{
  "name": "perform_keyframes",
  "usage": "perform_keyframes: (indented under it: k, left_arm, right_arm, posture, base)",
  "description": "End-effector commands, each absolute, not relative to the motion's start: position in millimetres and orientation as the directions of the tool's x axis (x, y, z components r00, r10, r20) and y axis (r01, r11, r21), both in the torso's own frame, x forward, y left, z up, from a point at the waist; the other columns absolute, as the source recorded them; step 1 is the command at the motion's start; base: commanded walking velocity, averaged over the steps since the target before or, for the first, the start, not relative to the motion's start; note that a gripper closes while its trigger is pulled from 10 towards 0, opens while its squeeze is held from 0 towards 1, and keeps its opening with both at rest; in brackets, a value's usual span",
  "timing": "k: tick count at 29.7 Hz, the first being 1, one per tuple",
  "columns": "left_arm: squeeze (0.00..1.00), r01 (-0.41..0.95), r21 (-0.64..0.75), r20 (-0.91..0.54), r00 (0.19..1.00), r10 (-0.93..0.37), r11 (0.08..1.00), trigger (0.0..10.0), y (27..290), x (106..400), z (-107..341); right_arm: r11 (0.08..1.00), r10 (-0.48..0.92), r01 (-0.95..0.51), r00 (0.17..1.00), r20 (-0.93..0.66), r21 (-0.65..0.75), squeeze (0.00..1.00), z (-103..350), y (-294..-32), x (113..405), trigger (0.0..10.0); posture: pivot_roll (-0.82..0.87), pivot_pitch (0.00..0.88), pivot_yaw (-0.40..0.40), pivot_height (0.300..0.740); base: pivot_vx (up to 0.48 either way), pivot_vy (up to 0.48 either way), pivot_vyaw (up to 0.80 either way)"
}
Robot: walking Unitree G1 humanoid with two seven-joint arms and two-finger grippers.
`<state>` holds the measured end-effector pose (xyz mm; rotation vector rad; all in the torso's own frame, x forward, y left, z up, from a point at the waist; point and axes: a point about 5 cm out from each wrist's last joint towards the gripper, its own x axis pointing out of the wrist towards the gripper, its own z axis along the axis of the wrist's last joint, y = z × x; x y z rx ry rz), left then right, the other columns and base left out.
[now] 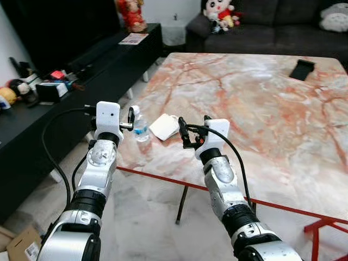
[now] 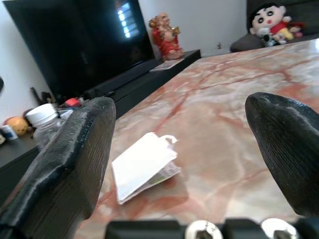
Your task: Picking trash to rubbish bin
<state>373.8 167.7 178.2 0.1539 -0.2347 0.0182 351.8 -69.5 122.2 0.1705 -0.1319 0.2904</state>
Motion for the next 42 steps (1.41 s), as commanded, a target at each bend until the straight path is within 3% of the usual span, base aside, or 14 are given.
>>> perform_keyframes:
  k: [1, 20, 42]
  left_arm:
    - [0.00, -0.050, 0.160, 0.231, 0.973, 0.012, 0.986, 10.0, 174, 376, 180]
    - [0.00, -0.039, 0.157, 0.206, 0.979, 0.006, 0.987, 10.0, 171, 388, 184]
    - [0.00, -0.039, 0.161, 0.174, 0.985, 0.010, 0.986, 10.0, 173, 400, 196]
  right_arm:
    - [0.940, 0.285, -0.310, 0.943, 0.171, 0.145, 0.00, 128, -65, 352, 10.0]
    - [0.946, 0.264, -0.287, 0.951, 0.159, 0.151, 0.00, 120, -72, 343, 10.0]
    - [0.935, 0.283, -0.313, 0.942, 0.182, 0.165, 0.00, 132, -67, 327, 10.0]
  posture:
    - [0.07, 0.000, 0.091, 0.740]
    - [0.05, 0.000, 0.093, 0.740]
    - [0.04, 0.151, 0.078, 0.740]
  base:
    - [0.000, 0.000, 0.00]
    - [0.000, 0.000, 0.00]
    - [0.000, 0.000, 0.00]
